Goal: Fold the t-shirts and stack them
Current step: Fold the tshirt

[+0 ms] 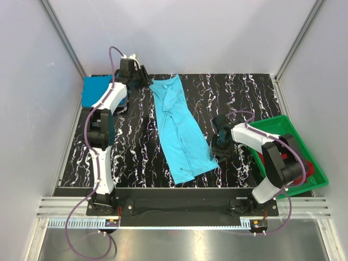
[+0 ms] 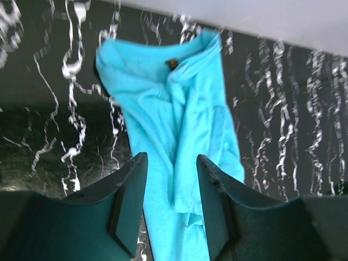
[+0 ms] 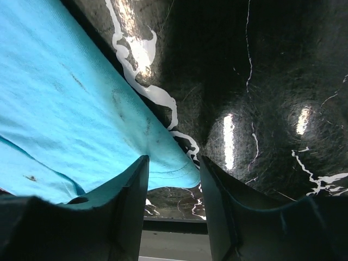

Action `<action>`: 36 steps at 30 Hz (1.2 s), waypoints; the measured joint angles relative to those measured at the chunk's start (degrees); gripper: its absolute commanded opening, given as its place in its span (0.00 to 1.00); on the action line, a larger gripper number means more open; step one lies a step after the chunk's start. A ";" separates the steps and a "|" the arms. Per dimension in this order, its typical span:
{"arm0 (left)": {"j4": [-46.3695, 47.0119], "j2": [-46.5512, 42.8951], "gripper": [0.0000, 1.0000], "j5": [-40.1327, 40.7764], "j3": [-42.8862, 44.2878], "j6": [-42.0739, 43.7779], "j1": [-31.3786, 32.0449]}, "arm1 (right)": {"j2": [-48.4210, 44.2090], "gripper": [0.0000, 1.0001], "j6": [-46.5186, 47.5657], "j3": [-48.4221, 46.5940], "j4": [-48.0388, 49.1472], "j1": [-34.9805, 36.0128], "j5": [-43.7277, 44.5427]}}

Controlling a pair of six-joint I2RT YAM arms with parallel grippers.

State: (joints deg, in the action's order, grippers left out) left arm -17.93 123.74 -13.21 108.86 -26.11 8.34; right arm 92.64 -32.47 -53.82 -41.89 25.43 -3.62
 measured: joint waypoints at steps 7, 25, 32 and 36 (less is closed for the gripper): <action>-2.82 10.99 0.44 -0.15 -0.28 -1.81 0.52 | 0.00 0.38 0.35 2.47 1.66 0.00 -1.64; -3.10 15.63 0.00 -1.11 3.50 -2.86 2.60 | -12.74 0.00 -10.14 15.96 10.73 -0.09 -8.85; -3.32 15.63 0.00 -0.04 3.63 -4.59 2.38 | -21.55 0.00 -19.37 20.35 15.10 0.42 -9.62; -2.56 14.95 0.00 1.38 2.25 -7.74 1.64 | -21.92 0.00 -22.95 21.70 17.73 1.53 -9.57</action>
State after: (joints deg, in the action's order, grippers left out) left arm -20.49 138.69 -11.84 111.11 -33.85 9.98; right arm 70.72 -55.42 -32.12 -24.16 26.96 -13.19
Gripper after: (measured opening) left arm 0.012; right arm 0.066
